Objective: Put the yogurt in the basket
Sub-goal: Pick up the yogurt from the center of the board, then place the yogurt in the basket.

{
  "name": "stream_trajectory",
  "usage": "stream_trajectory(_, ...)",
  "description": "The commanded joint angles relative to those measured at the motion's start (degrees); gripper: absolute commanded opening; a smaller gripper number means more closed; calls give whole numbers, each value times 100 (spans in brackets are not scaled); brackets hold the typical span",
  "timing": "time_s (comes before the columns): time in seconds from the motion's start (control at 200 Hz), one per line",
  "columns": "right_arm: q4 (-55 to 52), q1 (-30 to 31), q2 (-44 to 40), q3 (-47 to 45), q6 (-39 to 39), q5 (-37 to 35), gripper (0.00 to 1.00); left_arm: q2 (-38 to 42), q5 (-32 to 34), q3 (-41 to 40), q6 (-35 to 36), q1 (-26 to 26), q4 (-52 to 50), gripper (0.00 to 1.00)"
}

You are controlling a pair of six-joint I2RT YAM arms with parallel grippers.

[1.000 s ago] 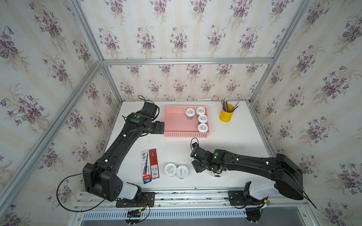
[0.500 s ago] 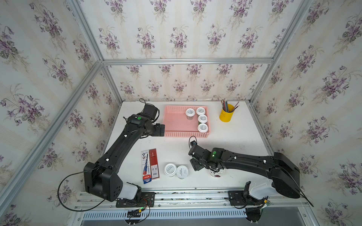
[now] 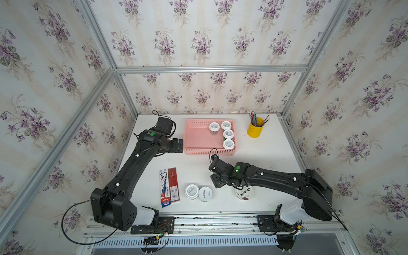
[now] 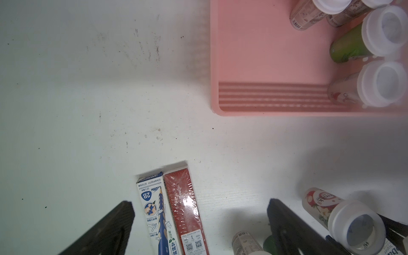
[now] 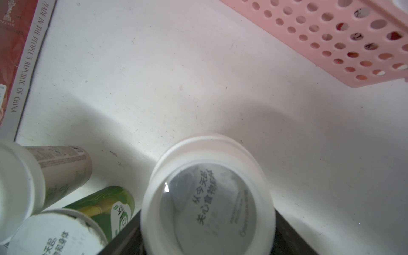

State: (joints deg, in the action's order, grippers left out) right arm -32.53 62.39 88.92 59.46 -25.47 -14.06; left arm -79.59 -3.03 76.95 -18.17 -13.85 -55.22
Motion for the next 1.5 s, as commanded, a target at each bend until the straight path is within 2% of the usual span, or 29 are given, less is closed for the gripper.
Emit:
stream_trajectory(0.0, -32, -26, 94, 78, 73, -14, 73, 5, -117, -5, 42, 48, 82, 99)
stream_trajectory(0.46, 43, -156, 260, 349, 299, 10, 72, -12, -170, -22, 42, 93, 110, 99)
stream_trajectory(0.799, -306, -432, 534, 1516, 733, -124, 72, 13, -181, 3, 54, 134, 104, 99)
stream_trajectory(1.204, -390, -1280, 1945, 3669, 1417, -53, 72, 67, -356, -17, 43, 349, 152, 99)
stream_trajectory(1.493, -370, -1753, 3006, 4639, 1641, 8, 72, -43, -518, -44, 42, 383, 194, 99)
